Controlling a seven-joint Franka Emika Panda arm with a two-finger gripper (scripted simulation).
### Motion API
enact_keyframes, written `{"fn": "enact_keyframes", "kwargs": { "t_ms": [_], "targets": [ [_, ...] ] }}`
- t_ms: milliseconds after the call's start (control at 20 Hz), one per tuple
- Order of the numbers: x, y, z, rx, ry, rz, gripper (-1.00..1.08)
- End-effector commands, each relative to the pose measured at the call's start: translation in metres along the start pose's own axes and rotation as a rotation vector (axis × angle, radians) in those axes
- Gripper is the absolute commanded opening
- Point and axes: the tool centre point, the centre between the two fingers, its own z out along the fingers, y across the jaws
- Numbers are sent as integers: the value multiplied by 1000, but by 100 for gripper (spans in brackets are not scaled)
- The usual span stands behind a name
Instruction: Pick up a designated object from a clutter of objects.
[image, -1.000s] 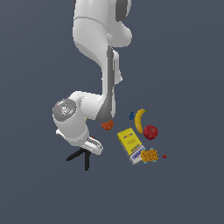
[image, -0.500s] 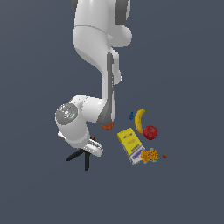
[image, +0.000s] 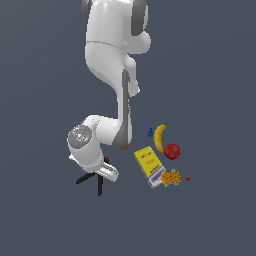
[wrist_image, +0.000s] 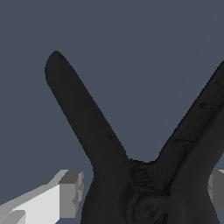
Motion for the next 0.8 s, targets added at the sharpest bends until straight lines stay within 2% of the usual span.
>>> {"fn": "enact_keyframes", "kwargs": {
  "t_ms": [0,750],
  "targets": [
    [0,2,2,-1,-1,2,-100],
    [-4,1,-6,0,0,0,-100]
  ]
}}
